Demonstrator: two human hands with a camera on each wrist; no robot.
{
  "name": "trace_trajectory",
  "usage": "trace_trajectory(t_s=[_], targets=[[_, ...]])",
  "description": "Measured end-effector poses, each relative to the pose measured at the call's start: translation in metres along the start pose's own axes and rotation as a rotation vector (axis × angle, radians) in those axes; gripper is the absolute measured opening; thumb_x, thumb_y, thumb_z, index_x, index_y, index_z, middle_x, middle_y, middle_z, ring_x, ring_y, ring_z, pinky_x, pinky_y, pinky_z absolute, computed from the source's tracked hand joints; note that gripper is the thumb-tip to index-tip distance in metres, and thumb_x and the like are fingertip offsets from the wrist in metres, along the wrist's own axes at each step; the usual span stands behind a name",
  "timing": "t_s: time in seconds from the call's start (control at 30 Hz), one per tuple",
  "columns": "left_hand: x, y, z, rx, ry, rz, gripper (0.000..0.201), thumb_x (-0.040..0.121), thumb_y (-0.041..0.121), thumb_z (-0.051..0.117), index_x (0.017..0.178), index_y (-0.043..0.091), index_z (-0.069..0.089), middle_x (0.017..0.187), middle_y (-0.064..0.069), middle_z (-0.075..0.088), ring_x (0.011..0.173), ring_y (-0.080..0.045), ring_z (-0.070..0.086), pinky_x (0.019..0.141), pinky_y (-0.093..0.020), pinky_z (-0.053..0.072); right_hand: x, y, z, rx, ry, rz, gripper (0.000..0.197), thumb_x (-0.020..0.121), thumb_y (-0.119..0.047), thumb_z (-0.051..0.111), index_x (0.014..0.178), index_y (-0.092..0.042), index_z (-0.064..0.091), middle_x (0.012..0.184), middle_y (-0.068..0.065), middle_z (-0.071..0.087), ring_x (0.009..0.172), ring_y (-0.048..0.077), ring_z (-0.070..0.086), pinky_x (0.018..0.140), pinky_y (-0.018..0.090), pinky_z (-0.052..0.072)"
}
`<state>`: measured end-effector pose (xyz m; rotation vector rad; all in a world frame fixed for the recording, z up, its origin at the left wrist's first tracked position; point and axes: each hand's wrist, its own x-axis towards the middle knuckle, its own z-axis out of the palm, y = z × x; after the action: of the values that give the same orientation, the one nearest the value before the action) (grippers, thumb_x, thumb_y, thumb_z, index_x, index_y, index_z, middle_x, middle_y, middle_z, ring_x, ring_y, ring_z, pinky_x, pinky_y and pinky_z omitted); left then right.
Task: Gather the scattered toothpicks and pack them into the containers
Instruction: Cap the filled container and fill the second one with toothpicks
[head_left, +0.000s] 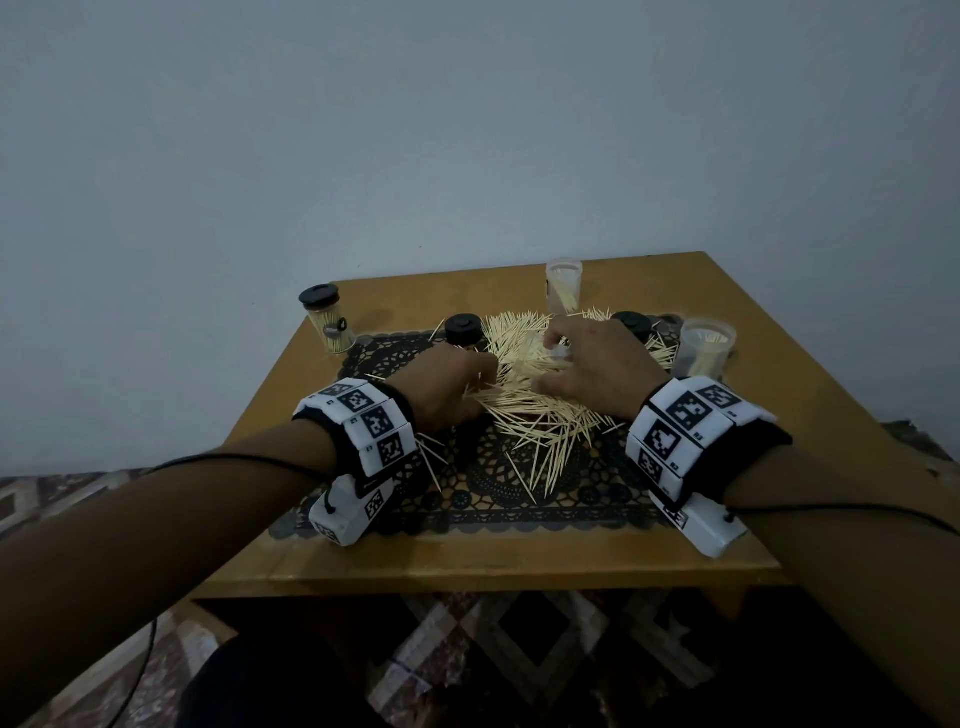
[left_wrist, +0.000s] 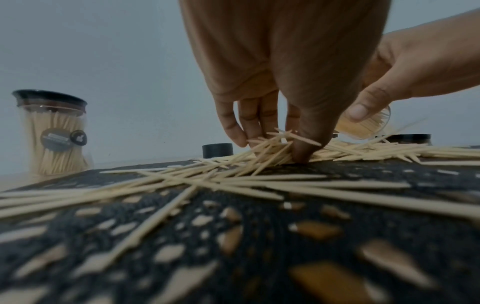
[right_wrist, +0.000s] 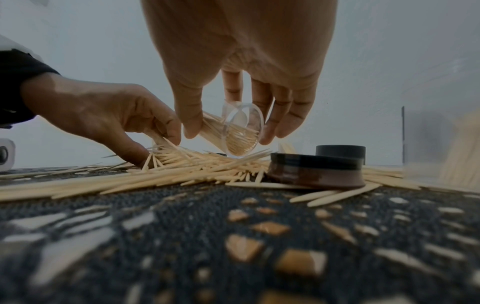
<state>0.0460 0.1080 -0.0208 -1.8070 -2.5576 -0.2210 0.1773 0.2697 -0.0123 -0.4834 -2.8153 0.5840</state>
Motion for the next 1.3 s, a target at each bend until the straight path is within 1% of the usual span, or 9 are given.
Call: trace_trajectory(t_s=[0.1, 0.4, 0.47, 0.53, 0.63, 0.77, 0.9, 1.1, 1.3], targets=[[-0.002, -0.003, -0.002, -0.031, 0.032, -0.025, 0.011, 0.086, 0.022, 0.068, 0.09, 0.012, 0.063, 0.08, 0.006, 0.059, 0.073, -0.013, 0.054, 0.064, -0.024, 0.036, 0.0, 0.0, 0.001, 0.007, -0.004, 0.003, 0.05, 0.074, -0.045, 0.079, 0.111, -0.019, 0.058, 0.106, 0.005, 0.064, 0.092, 0.022, 0.06, 0.08, 0.036, 0.053], [-0.006, -0.012, -0.009, -0.174, 0.088, -0.131, 0.013, 0.08, 0.018, 0.075, 0.076, 0.011, 0.065, 0.075, 0.001, 0.064, 0.066, -0.011, 0.054, 0.056, -0.019, 0.037, 0.002, 0.001, 0.001, -0.02, -0.016, -0.008, 0.047, 0.073, -0.042, 0.08, 0.109, -0.02, 0.059, 0.106, 0.005, 0.066, 0.09, 0.021, 0.061, 0.079, 0.034, 0.053], [-0.006, -0.012, -0.014, -0.206, 0.091, -0.143, 0.015, 0.08, 0.017, 0.076, 0.076, 0.007, 0.066, 0.074, -0.003, 0.066, 0.064, -0.012, 0.054, 0.056, -0.023, 0.039, 0.002, 0.001, 0.001, -0.035, -0.007, -0.002, 0.047, 0.072, -0.041, 0.08, 0.109, -0.021, 0.059, 0.106, 0.005, 0.066, 0.093, 0.023, 0.061, 0.082, 0.037, 0.053], [-0.006, -0.011, -0.019, -0.226, 0.095, -0.146, 0.016, 0.079, 0.018, 0.077, 0.075, 0.006, 0.066, 0.072, -0.003, 0.066, 0.063, -0.013, 0.054, 0.054, -0.016, 0.038, 0.002, 0.001, 0.003, -0.06, 0.001, -0.005, 0.047, 0.072, -0.042, 0.08, 0.11, -0.022, 0.059, 0.108, 0.006, 0.067, 0.098, 0.027, 0.059, 0.088, 0.042, 0.051], [-0.006, -0.009, -0.026, -0.196, 0.123, -0.151, 0.015, 0.079, 0.019, 0.078, 0.075, 0.008, 0.068, 0.065, 0.007, 0.06, 0.055, 0.0, 0.048, 0.05, -0.006, 0.034, 0.002, 0.002, 0.003, -0.106, 0.03, 0.001, 0.047, 0.073, -0.044, 0.079, 0.111, -0.024, 0.06, 0.112, 0.006, 0.067, 0.105, 0.03, 0.056, 0.094, 0.044, 0.048], [-0.009, -0.007, -0.03, -0.216, 0.144, -0.164, 0.013, 0.077, 0.018, 0.079, 0.075, 0.01, 0.069, 0.06, 0.016, 0.055, 0.054, 0.01, 0.051, 0.051, -0.004, 0.035, 0.003, 0.003, 0.003, -0.142, 0.049, 0.011, 0.045, 0.075, -0.043, 0.078, 0.111, -0.024, 0.059, 0.115, 0.007, 0.065, 0.112, 0.032, 0.052, 0.098, 0.046, 0.043], [-0.008, -0.001, -0.032, -0.24, 0.139, -0.174, 0.012, 0.079, 0.019, 0.078, 0.076, 0.012, 0.068, 0.062, 0.013, 0.058, 0.051, 0.008, 0.051, 0.05, -0.004, 0.036, 0.002, 0.002, 0.002, -0.138, 0.011, -0.005, 0.045, 0.075, -0.04, 0.078, 0.113, -0.024, 0.058, 0.114, 0.007, 0.064, 0.114, 0.033, 0.049, 0.101, 0.047, 0.041], [-0.001, 0.006, -0.029, -0.295, 0.117, -0.154, 0.015, 0.078, 0.018, 0.078, 0.078, 0.007, 0.069, 0.069, 0.002, 0.064, 0.056, -0.004, 0.05, 0.049, -0.007, 0.037, 0.001, 0.0, 0.003, -0.089, -0.032, -0.041, 0.047, 0.074, -0.041, 0.079, 0.113, -0.023, 0.059, 0.109, 0.006, 0.064, 0.104, 0.03, 0.055, 0.093, 0.047, 0.048], [0.012, 0.012, -0.023, -0.194, 0.042, -0.076, 0.017, 0.08, 0.02, 0.076, 0.075, 0.02, 0.059, 0.068, 0.01, 0.053, 0.059, 0.0, 0.044, 0.053, -0.013, 0.03, 0.001, 0.0, 0.005, -0.069, -0.053, -0.079, 0.045, 0.072, -0.038, 0.08, 0.11, -0.023, 0.06, 0.098, 0.0, 0.06, 0.093, 0.023, 0.054, 0.079, 0.034, 0.05]])
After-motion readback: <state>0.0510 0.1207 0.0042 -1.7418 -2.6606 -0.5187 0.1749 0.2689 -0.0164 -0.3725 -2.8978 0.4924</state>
